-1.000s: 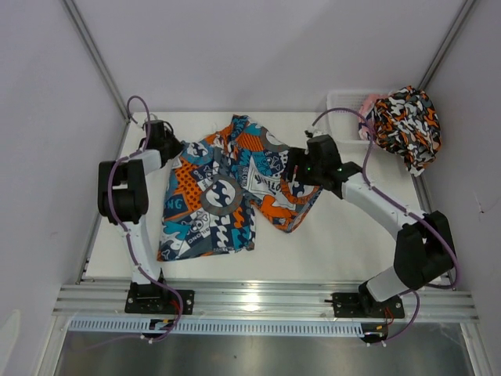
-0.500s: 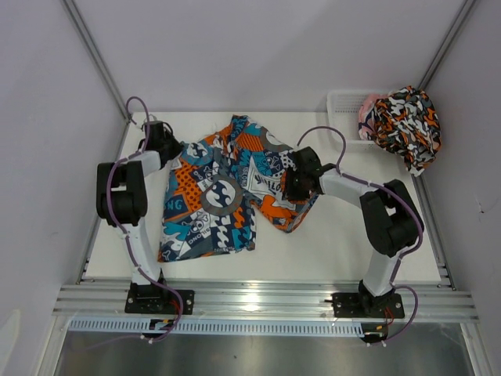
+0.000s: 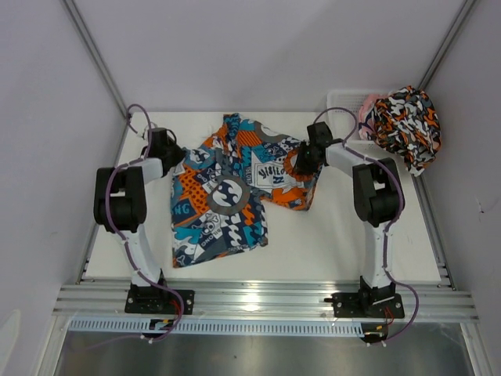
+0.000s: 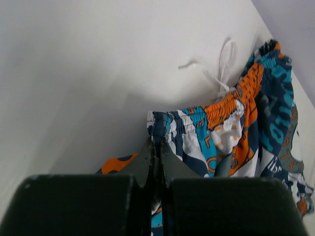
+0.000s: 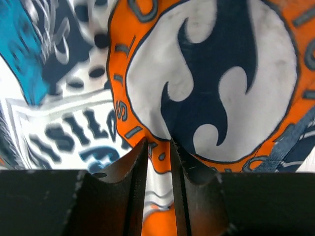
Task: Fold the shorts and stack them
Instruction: Flatten the shorts out
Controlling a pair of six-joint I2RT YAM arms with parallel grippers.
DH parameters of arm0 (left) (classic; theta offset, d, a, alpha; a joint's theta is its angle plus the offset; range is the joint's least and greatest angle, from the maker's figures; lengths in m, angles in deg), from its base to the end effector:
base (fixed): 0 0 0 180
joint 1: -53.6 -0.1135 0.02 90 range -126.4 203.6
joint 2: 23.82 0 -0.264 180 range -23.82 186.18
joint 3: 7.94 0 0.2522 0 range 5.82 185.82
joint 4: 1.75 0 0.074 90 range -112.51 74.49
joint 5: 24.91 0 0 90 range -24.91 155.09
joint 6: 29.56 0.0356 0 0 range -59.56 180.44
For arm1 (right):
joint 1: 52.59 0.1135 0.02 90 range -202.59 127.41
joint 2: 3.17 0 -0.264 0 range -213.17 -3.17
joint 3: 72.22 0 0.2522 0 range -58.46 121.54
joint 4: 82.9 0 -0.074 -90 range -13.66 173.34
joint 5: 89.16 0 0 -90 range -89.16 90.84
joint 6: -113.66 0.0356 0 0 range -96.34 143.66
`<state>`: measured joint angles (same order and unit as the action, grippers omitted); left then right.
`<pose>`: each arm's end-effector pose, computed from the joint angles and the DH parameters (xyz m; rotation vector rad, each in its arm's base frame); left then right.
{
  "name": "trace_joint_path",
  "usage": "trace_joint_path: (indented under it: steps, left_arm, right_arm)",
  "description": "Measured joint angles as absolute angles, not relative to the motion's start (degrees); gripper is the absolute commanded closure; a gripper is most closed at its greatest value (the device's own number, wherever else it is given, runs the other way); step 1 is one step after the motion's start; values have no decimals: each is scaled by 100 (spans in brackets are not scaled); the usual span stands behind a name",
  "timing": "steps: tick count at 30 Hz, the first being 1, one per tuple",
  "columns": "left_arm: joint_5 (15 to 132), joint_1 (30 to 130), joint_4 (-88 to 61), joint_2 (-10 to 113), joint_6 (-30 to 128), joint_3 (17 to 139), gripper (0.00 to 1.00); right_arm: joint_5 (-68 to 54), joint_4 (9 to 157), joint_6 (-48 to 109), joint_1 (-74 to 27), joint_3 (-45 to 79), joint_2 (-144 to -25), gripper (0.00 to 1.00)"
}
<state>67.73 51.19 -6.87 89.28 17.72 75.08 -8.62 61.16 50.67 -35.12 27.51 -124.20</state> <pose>0.4310 0.0165 0.1668 -0.8273 2.0600 -0.4445 0.4276 0.1407 0.1563 0.1550 2.6265 0.4941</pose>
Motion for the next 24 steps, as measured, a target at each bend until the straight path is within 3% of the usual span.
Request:
trace_joint_path:
  steps: [7,12,17,24]
  left_arm:
    - [6381,5453,-377,8351,1254,6607,100]
    - [6110,5696,-234,7732,881,5949,100]
    - [5649,5849,-326,7260,787,5674,100]
    - [5186,5851,-490,7022,745,5492,100]
  right_arm:
    - [-1010,5788,4968,-3796,4817,-13740,70]
    - [-1036,5668,4863,-3885,5571,-14160,53]
    - [-870,5780,4555,-3866,4419,-13314,45]
    - [-385,5860,4241,-3291,2194,-10709,43]
